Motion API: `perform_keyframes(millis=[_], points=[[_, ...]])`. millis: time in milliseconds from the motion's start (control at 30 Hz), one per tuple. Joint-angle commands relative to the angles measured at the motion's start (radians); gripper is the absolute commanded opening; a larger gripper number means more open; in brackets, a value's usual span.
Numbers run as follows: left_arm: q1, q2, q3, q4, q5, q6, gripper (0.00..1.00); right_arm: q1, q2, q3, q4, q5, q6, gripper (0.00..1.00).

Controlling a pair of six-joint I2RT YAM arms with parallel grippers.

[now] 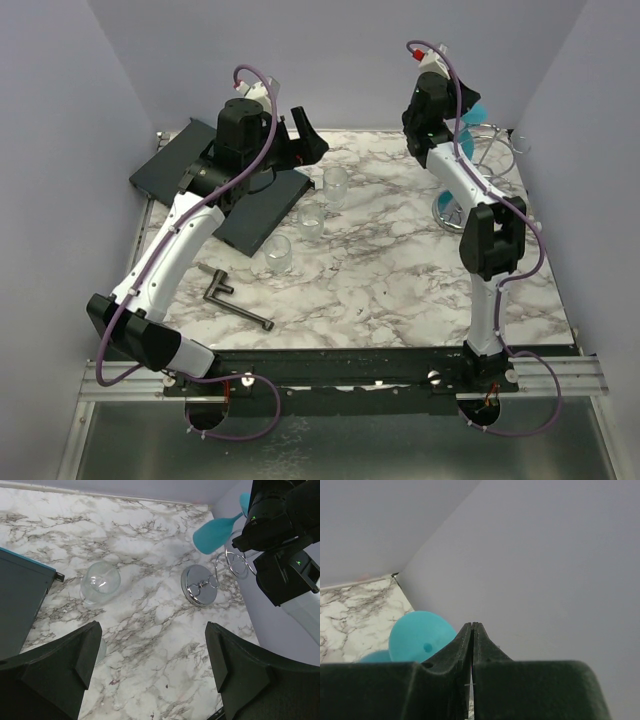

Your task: Take the wine glass off the wine glass rack

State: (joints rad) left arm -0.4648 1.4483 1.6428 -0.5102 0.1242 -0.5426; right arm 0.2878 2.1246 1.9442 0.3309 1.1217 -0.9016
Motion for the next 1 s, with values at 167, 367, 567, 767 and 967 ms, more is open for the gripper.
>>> perform_keyframes(millis=[167,367,567,767,967], points=[[0.012,-0.027,-0.016,0.031,0.027,-0.01,0.92,-0.003,0.018,0.068,-0.098,0.02,0.102,0.06],[0.015,-0.028,-0.024,0.036,0.034,-0.019,0.92,-0.003,-0.012,0.234,-0.636,-0.132,0.499,0.38],[0.018,-0.022,-0.022,0.041,0.041,-0.02,0.92,0.006,-0.04,0.154,-0.676,-0.175,0.503,0.56],[0.023,-0.028,-0.025,0.041,0.042,-0.019,0.92,0.007,-0.02,0.114,-0.62,-0.147,0.444,0.56],[0.031,-0.031,-0.035,0.043,0.045,-0.019,0.92,0.015,-0.005,0.116,-0.619,-0.143,0.441,0.56]])
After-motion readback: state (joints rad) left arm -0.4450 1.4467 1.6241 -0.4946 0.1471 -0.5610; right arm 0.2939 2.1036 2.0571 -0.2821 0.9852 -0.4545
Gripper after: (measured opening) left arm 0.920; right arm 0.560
